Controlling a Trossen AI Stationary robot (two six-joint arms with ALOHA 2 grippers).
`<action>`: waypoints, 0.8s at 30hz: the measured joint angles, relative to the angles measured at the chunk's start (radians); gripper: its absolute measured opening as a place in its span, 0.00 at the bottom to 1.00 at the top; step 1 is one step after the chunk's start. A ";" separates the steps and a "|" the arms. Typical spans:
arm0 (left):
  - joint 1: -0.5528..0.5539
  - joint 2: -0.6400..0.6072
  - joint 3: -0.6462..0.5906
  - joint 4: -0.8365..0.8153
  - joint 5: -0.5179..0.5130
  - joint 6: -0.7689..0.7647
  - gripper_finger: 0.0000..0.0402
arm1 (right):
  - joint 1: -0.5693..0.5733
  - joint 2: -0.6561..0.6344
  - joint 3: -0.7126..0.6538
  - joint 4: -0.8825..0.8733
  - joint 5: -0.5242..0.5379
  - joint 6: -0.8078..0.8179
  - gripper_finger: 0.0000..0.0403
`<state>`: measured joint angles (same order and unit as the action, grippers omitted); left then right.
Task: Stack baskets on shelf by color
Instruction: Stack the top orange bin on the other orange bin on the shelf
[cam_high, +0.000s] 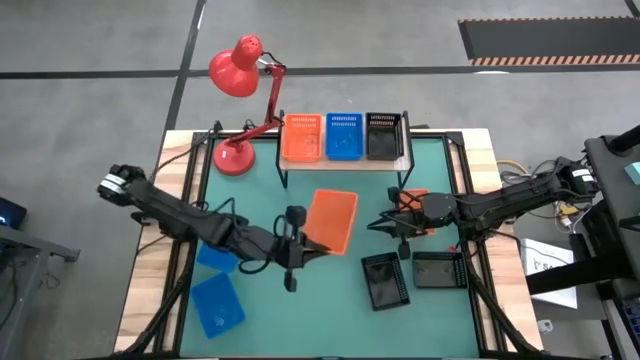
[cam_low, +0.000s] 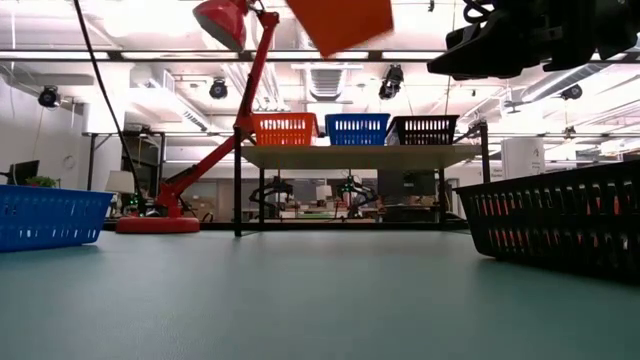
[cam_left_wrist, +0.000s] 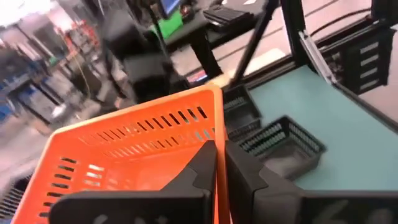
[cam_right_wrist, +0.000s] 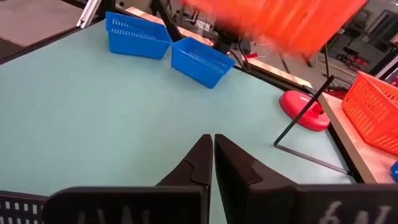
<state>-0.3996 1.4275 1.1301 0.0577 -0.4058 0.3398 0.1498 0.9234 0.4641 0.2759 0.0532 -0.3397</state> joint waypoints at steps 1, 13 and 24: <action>0.007 -0.011 0.021 -0.035 -0.001 0.017 0.00 | 0.000 0.000 0.000 -0.002 0.000 0.000 0.02; 0.229 -0.117 0.136 -0.359 -0.103 0.193 0.00 | 0.000 0.000 0.000 -0.010 0.000 0.000 0.02; 0.534 -0.127 0.111 -0.352 0.148 0.202 0.00 | 0.000 0.000 0.000 -0.010 0.000 -0.003 0.02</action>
<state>0.1344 1.3009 1.2411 -0.2946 -0.2574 0.5418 0.1497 0.9234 0.4641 0.2661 0.0532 -0.3431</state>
